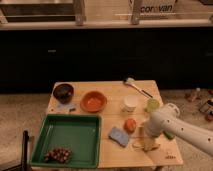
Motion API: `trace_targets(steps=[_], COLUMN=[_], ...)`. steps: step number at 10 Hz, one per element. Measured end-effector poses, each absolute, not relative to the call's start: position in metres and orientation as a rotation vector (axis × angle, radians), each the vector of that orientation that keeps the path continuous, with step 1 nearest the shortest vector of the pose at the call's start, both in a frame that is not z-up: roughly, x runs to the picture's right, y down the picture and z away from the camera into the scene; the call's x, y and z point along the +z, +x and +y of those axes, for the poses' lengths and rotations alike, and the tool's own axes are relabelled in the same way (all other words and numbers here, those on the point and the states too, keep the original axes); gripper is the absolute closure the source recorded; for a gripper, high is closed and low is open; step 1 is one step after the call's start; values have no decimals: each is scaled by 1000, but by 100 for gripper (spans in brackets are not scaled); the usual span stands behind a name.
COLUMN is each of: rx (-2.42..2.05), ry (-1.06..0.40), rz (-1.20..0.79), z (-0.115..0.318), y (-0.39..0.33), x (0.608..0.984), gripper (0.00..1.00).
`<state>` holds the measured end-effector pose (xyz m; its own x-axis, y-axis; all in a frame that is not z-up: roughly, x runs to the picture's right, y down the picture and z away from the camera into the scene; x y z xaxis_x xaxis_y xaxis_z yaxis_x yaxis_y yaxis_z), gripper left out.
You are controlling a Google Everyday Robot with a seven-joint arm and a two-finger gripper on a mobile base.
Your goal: Place banana in red bowl
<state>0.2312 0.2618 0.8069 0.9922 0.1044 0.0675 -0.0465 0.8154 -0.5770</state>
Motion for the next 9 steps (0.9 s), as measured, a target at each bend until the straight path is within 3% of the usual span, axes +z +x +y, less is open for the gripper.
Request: trace_targets(steps=[6, 9], rx=[47, 39], ry=[-596, -591], rz=[-97, -92], z=[262, 260], y=[231, 232], x=[803, 798], gripper=[96, 100])
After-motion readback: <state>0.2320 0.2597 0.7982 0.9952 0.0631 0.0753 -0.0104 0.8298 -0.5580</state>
